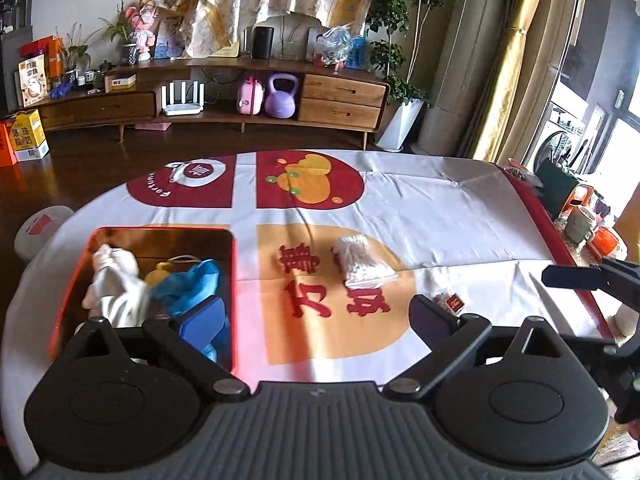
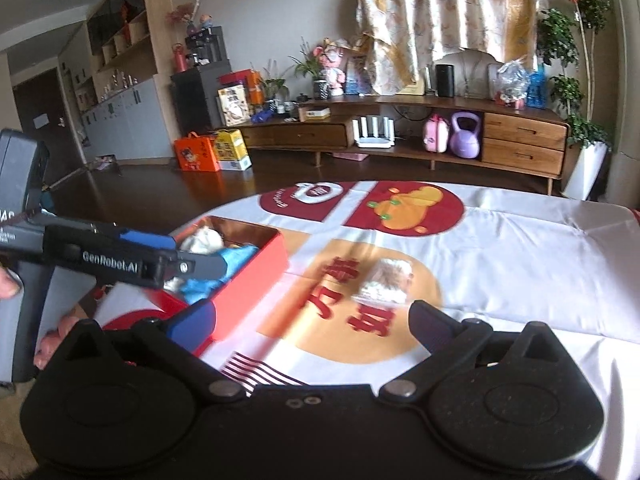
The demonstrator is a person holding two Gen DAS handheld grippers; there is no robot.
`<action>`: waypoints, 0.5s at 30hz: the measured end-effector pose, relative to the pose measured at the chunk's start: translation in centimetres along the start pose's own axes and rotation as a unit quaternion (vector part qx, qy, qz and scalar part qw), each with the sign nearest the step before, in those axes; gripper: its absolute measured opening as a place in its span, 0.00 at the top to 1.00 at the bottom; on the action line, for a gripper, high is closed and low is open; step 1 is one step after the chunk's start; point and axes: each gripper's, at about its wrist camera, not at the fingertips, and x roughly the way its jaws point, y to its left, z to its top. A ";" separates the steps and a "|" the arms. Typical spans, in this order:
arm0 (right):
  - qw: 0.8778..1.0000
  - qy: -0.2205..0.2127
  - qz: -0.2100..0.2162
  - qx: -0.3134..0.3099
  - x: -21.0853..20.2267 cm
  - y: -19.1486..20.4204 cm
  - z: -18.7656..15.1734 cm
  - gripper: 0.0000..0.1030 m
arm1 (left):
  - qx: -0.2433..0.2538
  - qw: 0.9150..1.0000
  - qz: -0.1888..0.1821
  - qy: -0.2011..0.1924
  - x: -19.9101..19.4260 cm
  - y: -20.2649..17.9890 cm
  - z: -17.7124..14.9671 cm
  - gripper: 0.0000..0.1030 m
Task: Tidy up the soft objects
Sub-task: 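Move left tool to cotton swab bag while right tool approaches tea sachet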
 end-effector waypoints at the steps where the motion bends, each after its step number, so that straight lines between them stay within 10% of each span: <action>1: 1.000 0.002 -0.005 0.000 0.0 -0.4 -0.2 0.00 | 0.000 1.000 -0.001 0.001 0.4 -0.3 0.1 0.03; 15: 0.998 0.032 -0.049 0.014 2.1 -6.6 -3.0 0.01 | 0.025 0.998 -0.024 0.048 8.1 -5.4 1.6 0.03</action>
